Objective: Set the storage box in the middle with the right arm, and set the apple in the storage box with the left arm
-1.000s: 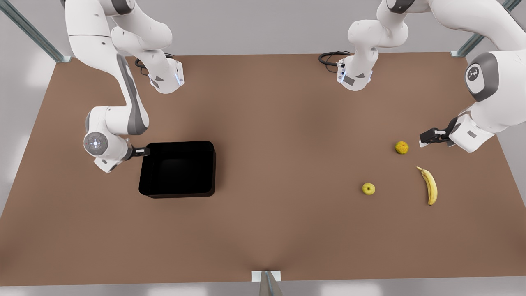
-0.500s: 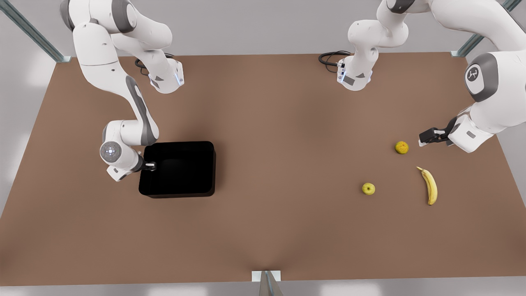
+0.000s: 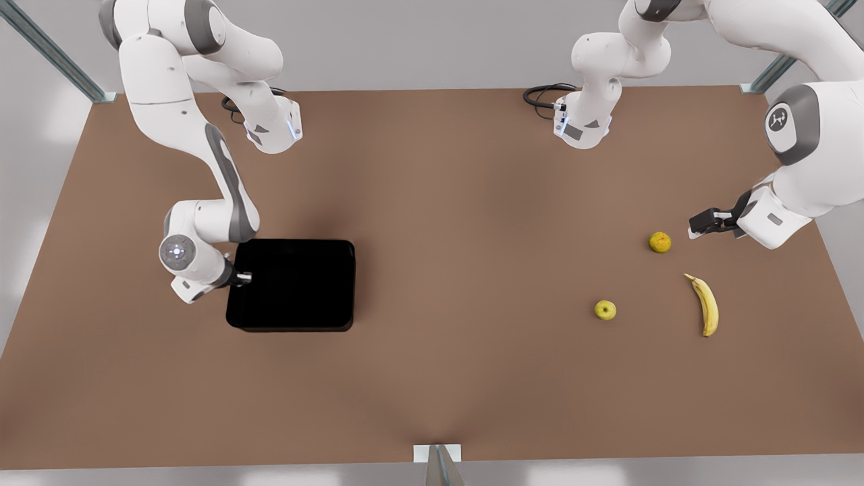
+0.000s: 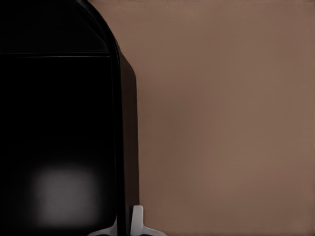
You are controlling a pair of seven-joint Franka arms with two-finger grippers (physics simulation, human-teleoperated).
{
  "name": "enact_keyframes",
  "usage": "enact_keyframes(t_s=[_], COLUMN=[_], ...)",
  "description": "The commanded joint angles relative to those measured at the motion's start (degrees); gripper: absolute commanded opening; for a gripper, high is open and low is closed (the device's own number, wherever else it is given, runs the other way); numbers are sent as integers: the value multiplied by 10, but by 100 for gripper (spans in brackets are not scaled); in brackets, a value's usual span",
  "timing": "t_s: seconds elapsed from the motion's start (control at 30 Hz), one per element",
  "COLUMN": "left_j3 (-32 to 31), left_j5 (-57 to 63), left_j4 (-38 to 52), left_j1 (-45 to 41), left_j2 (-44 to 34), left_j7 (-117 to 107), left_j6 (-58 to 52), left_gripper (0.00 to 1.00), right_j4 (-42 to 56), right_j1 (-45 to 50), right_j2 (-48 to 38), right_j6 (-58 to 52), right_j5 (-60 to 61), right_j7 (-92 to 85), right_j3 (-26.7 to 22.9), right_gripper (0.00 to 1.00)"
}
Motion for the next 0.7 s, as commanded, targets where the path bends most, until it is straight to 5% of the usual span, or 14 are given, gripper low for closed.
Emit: enact_keyframes(t_s=[0.0,0.23,0.5,0.67], left_j3=[0,0,-1,-1], left_j5=[0,1,0,1], left_j4=[0,0,0,0], left_j1=[0,0,0,0], left_j2=[-1,-2,-3,-3], left_j7=[-1,-1,-2,-2], left_j6=[-6,-9,-15,-33], left_gripper=[100,100,100,100], right_j4=[11,74,417,497], right_j1=[0,25,145,186], right_j2=[-12,-61,202,292], right_j6=[-30,-64,-71,-61], right_j5=[-1,52,145,147], right_j7=[-36,-40,19,20], right_j3=[2,73,74,74], right_gripper=[21,21,21,21])
